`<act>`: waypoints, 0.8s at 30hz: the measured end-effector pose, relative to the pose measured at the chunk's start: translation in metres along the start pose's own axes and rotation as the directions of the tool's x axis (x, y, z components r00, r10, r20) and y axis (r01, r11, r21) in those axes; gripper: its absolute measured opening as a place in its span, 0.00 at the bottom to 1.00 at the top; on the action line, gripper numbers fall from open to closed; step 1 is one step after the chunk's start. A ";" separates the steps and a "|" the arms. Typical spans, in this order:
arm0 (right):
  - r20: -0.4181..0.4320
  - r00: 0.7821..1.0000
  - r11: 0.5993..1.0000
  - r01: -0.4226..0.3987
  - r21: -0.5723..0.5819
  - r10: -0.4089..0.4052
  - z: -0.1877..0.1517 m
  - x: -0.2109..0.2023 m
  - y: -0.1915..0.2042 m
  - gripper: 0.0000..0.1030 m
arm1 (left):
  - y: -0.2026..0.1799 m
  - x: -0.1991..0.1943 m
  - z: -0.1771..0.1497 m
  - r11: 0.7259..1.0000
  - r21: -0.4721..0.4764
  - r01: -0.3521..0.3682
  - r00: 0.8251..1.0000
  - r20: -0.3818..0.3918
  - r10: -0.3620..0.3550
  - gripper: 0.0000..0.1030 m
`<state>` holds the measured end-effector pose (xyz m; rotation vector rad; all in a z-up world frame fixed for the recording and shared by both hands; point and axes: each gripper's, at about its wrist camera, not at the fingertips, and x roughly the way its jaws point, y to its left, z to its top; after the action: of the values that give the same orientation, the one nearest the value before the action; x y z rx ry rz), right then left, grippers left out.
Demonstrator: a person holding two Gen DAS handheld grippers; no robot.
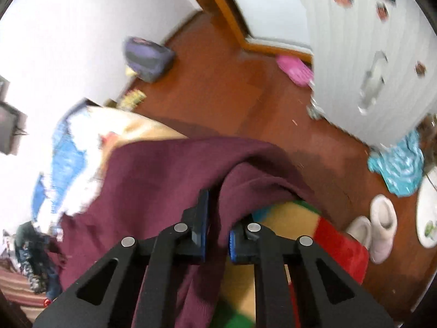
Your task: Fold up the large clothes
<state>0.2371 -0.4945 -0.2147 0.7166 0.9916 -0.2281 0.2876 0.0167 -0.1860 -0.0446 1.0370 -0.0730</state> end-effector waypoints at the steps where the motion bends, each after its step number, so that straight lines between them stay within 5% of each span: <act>1: 0.032 0.999 0.999 -0.015 -0.032 0.016 0.000 -0.011 0.012 0.10 | 0.002 -0.001 0.000 1.000 0.000 0.001 1.000 0.002 -0.001 0.87; 7: 0.128 0.972 0.952 -0.161 -0.259 0.199 -0.009 -0.069 0.109 0.10 | 0.014 -0.006 -0.001 1.000 -0.022 0.012 1.000 0.004 -0.012 0.87; 13: -0.029 0.927 0.744 -0.319 -0.587 0.375 -0.072 -0.089 0.206 0.10 | 0.021 -0.014 -0.005 1.000 -0.009 -0.010 1.000 0.023 0.010 0.87; 18: -0.250 0.938 0.636 -0.348 -0.689 0.241 -0.129 -0.041 0.228 0.10 | 0.025 -0.010 -0.010 1.000 -0.023 -0.008 1.000 0.006 0.008 0.87; 21: -0.362 0.920 0.627 -0.371 -0.685 0.150 -0.145 -0.015 0.225 0.10 | 0.026 -0.007 -0.012 1.000 -0.028 -0.001 1.000 -0.005 0.001 0.87; 24: -0.357 0.927 0.639 -0.342 -0.689 0.111 -0.148 -0.014 0.217 0.13 | 0.025 -0.005 -0.014 1.000 -0.022 0.000 1.000 -0.010 0.000 0.87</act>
<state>0.2335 -0.2378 -0.1573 0.0954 1.1364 0.5205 0.2744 0.0418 -0.1907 -0.0645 1.0482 -0.0622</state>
